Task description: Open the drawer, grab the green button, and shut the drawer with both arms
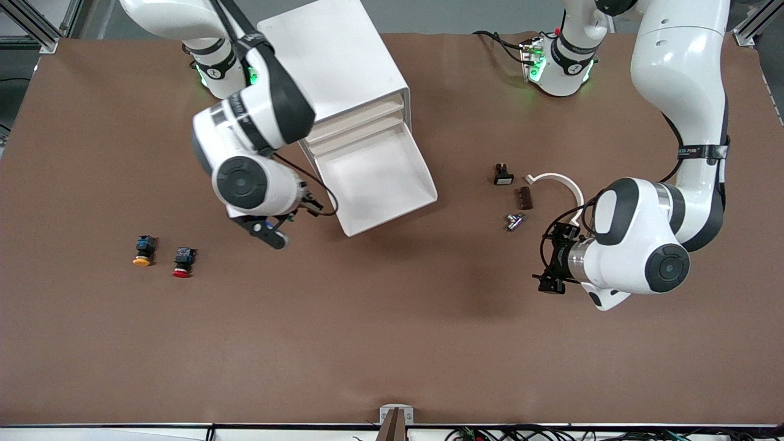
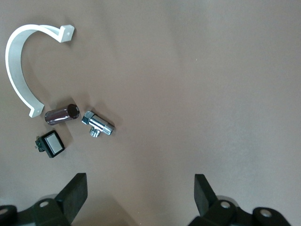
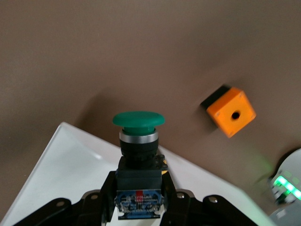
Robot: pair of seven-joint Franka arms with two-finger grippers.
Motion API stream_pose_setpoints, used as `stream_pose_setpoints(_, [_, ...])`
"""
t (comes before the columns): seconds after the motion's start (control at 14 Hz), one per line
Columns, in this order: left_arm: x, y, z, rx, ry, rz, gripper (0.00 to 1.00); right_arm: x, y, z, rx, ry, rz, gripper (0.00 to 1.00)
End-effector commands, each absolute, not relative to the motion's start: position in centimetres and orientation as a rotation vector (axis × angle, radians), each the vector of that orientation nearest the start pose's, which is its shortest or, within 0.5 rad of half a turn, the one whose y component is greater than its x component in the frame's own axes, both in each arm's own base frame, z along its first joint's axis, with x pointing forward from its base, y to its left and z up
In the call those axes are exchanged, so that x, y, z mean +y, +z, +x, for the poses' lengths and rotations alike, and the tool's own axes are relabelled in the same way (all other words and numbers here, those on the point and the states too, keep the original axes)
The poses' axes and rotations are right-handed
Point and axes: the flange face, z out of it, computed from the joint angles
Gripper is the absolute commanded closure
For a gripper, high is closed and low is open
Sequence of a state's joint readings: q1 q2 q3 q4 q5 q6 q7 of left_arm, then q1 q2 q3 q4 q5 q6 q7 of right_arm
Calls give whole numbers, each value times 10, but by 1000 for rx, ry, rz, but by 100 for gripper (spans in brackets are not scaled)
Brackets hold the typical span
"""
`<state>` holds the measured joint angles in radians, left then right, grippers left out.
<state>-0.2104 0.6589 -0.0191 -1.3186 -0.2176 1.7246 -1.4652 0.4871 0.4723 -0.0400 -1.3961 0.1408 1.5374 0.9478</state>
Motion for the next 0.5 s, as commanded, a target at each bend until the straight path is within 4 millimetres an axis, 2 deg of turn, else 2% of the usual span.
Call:
stream_pose_setpoints(0.0, [-196,329,675,-1768,465,-2477,0,241,418,602,556,547,-3155,80])
stream_pose_setpoints(0.07, [-211,326,672,-1730,430,-2498,0,212,413,612,456,561,-3147,80])
stream_pose_setpoints(0.21, [-259,318,659,-1555,373,-2618,0,159,402,629,307,530,-3171,80])
stream_pose_setpoints(0.43, [-303,300,643,-1366,345,-2764,0,118,379,636,153,461,-3234,80])
